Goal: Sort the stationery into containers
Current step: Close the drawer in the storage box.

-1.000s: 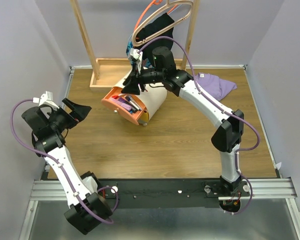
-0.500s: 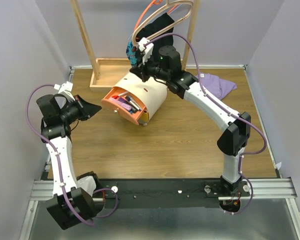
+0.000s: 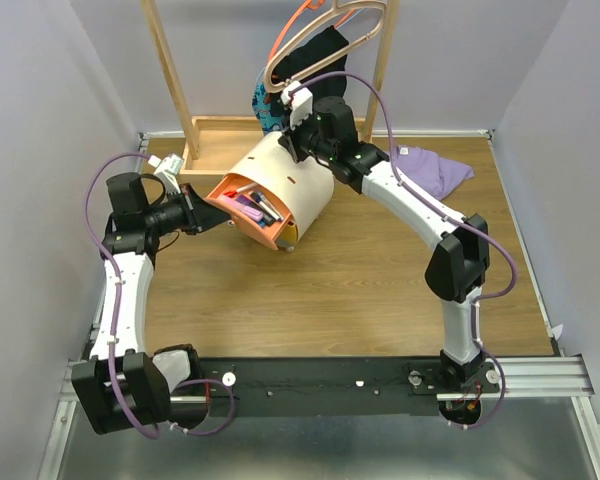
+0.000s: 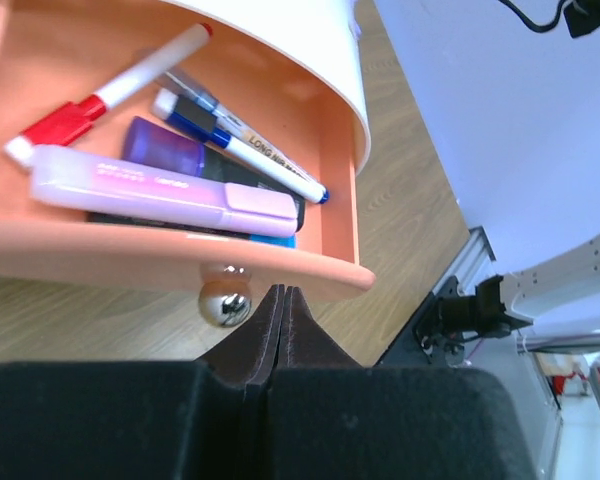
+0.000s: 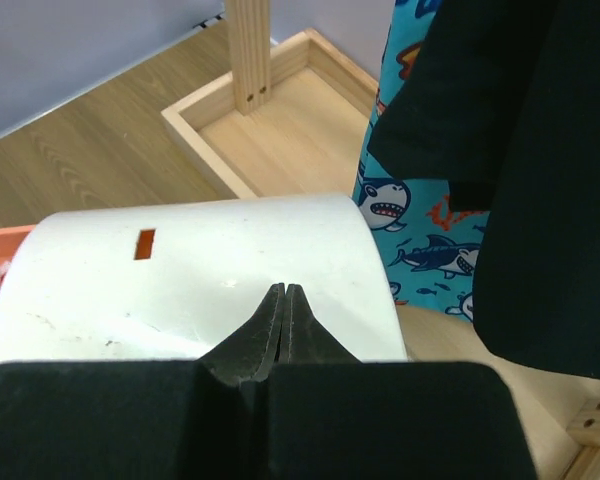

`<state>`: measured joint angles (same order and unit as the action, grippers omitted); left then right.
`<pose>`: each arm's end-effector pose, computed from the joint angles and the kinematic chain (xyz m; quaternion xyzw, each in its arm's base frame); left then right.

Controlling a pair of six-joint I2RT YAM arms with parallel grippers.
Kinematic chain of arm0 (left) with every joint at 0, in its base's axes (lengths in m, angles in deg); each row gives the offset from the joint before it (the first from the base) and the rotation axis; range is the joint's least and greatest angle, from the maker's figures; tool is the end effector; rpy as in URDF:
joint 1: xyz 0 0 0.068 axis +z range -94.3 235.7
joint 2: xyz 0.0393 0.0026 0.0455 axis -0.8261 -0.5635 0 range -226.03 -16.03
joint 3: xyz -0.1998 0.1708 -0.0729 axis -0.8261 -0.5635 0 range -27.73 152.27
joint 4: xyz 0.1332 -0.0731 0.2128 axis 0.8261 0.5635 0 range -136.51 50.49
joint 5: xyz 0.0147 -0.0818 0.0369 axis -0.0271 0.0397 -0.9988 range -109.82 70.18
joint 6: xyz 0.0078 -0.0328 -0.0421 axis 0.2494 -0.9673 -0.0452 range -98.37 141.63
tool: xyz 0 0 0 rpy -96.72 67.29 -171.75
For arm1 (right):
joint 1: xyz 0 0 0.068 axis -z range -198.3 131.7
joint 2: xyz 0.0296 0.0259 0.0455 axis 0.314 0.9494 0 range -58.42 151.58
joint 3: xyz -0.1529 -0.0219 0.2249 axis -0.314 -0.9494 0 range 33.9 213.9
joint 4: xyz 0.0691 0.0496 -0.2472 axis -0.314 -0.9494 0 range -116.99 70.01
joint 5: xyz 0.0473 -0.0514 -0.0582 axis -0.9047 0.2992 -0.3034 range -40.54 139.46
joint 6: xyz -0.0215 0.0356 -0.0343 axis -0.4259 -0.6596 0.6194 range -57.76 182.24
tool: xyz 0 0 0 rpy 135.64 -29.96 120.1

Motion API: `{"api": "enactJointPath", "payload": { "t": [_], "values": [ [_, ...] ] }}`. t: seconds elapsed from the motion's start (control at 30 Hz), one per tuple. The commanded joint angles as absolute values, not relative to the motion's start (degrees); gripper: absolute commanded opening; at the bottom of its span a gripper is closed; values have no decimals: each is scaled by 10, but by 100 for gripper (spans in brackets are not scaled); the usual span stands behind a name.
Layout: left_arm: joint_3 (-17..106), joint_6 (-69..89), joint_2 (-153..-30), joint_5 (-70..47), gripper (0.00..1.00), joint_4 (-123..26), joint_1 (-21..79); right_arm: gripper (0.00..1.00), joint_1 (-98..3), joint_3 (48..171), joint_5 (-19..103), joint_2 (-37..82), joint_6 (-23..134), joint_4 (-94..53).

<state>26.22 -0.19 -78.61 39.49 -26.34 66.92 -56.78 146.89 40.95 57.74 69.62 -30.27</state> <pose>0.2320 0.0148 0.3259 0.0287 0.7887 -0.4650 0.4011 0.3807 0.3092 0.3714 -0.3473 0.7031 0.2216 0.5795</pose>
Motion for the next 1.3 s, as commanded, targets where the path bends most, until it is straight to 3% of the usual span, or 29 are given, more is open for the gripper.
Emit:
{"api": "enactJointPath", "payload": {
  "t": [0.0,0.67,1.27],
  "values": [
    [279,7,-811,412,0,-279,636,1,-567,1463,428,588,706,-316],
    [335,-14,-918,409,0,-337,574,1,-568,1408,402,594,694,-328],
    [440,27,-999,398,0,-290,533,1,-567,1388,401,584,698,-320]
  ]
}}
